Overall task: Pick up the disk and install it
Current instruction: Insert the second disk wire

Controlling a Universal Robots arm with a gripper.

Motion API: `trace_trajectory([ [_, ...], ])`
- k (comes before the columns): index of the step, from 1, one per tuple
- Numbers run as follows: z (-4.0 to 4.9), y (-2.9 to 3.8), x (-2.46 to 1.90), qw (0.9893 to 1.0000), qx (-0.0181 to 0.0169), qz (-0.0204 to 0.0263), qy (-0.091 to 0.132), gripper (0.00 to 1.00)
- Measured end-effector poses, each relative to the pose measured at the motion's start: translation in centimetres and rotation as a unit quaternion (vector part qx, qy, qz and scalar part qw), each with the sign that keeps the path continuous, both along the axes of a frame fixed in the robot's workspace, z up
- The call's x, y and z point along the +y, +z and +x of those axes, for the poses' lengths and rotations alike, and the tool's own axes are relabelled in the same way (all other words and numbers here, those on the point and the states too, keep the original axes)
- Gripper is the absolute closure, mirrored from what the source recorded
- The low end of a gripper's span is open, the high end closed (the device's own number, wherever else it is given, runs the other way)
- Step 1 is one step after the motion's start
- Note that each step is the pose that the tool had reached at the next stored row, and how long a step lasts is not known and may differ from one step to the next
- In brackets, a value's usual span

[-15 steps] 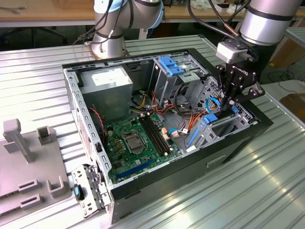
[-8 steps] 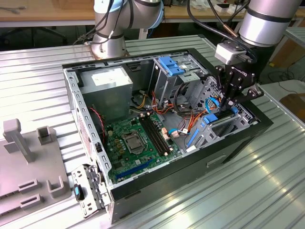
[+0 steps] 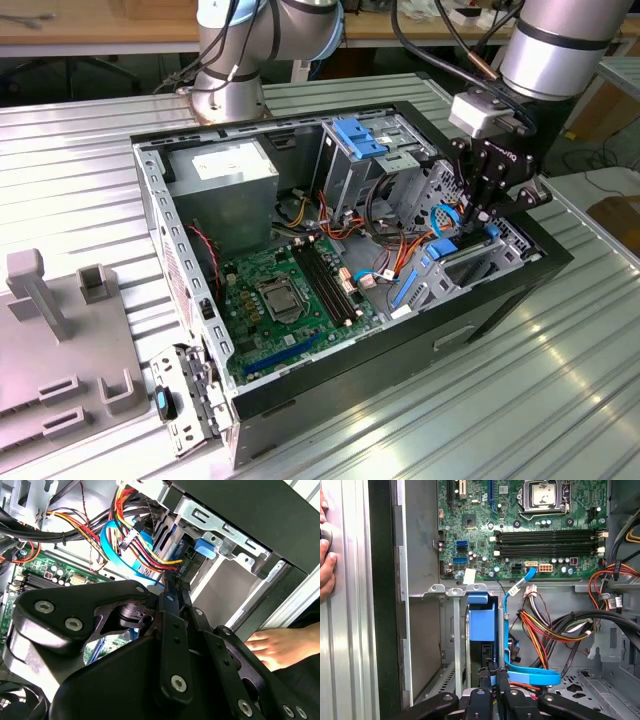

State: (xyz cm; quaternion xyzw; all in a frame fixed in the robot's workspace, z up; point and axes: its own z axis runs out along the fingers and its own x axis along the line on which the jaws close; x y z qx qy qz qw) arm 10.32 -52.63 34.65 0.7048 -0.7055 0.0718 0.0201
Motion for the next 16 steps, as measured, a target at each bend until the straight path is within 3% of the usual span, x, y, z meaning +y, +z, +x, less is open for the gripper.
trace_trajectory([
  [5,-0.17,0.01,-0.01,1.0,-0.0017,0.0018,0.0,0.84],
  [8,-0.21,0.0,-0.09,1.0,-0.0019,0.0095,0.0,0.84],
  [16,-0.21,0.15,-0.38,0.9998,-0.0021,0.0215,0.0,0.84],
])
